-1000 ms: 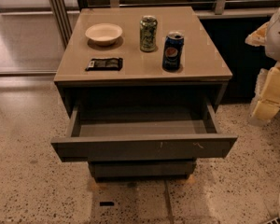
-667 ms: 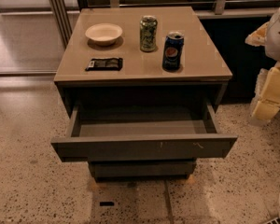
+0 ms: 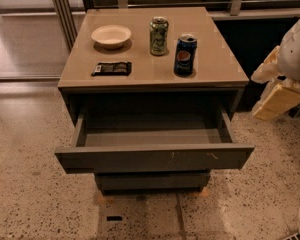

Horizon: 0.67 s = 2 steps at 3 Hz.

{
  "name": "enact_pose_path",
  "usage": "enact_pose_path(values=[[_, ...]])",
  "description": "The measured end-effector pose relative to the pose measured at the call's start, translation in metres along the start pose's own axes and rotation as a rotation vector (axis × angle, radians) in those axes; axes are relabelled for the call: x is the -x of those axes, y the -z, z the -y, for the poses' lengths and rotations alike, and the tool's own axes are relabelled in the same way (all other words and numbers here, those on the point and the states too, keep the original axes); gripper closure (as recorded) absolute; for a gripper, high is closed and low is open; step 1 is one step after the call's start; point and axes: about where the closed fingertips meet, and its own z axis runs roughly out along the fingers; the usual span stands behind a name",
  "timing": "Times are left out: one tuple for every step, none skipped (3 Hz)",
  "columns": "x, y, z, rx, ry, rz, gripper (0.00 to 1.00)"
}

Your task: Close top drawer

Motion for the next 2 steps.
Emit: enact_pose_path(values=[[-0.005, -0.062, -0.012, 0.047, -0.041, 0.075, 0.65], [-0.009, -0.122, -0.031, 0.113, -0.06, 0.124, 0.88]])
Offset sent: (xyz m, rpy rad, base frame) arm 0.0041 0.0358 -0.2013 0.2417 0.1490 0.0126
